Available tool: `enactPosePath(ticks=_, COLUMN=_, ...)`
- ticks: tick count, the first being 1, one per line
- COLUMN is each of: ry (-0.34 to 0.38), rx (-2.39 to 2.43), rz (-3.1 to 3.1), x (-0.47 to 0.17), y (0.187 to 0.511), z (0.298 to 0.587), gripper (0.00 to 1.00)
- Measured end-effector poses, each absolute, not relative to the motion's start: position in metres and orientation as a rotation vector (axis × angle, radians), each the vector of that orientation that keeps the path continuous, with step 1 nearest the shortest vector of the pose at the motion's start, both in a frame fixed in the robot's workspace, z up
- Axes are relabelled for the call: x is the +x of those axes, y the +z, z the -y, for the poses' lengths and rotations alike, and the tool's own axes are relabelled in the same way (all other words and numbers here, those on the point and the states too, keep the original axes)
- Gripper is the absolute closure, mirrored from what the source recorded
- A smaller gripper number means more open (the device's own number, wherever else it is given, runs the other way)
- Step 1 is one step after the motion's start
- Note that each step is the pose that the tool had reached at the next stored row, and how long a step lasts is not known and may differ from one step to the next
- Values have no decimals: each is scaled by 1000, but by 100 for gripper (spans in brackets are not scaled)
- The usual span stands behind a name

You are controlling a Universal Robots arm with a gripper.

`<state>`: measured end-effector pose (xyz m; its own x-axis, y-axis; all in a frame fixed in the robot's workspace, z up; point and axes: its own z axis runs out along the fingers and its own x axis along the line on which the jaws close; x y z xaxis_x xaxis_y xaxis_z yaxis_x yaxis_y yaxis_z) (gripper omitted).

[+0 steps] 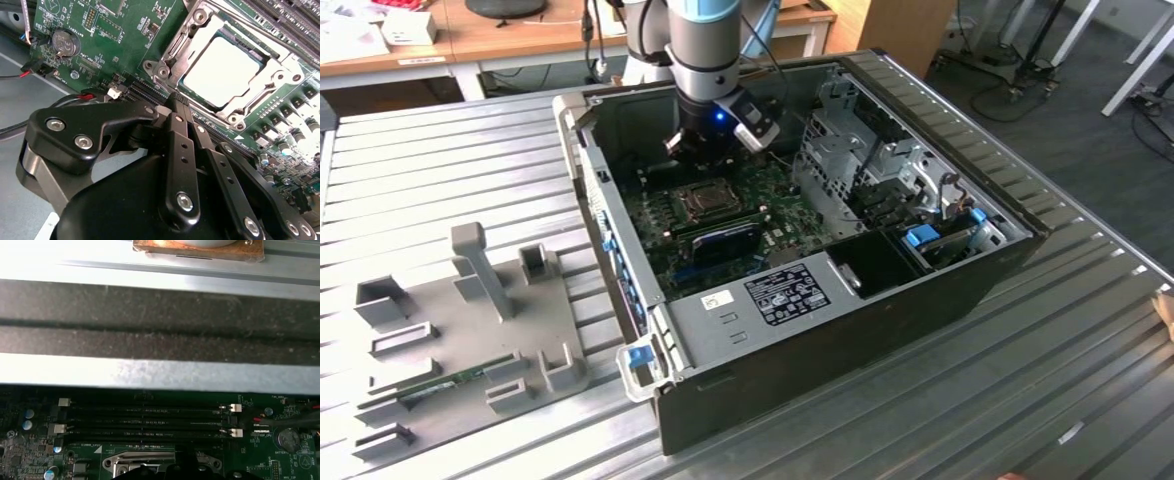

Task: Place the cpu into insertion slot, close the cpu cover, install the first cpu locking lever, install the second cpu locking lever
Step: 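Install the first cpu locking lever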

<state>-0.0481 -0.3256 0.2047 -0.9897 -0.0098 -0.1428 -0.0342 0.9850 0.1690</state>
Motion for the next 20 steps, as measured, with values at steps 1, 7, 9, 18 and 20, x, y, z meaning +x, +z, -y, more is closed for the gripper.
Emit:
enactPosePath(ticks=1, ry=259, rx=-33, rz=-2988, x=-48, y=204, z=326, gripper=90)
enactPosePath(ticks=7, ry=268, rx=-35, rz=-2968, x=-48, y=201, z=326, gripper=90)
enactPosePath(ticks=9, ry=272, rx=-36, rz=-2961, x=-48, y=200, z=326, gripper=90)
enactPosePath(ticks=18, ry=284, rx=-36, rz=-2944, x=-48, y=198, z=326, gripper=90)
enactPosePath(ticks=20, ry=290, rx=-37, rz=-2937, x=-48, y=198, z=326, gripper=90)
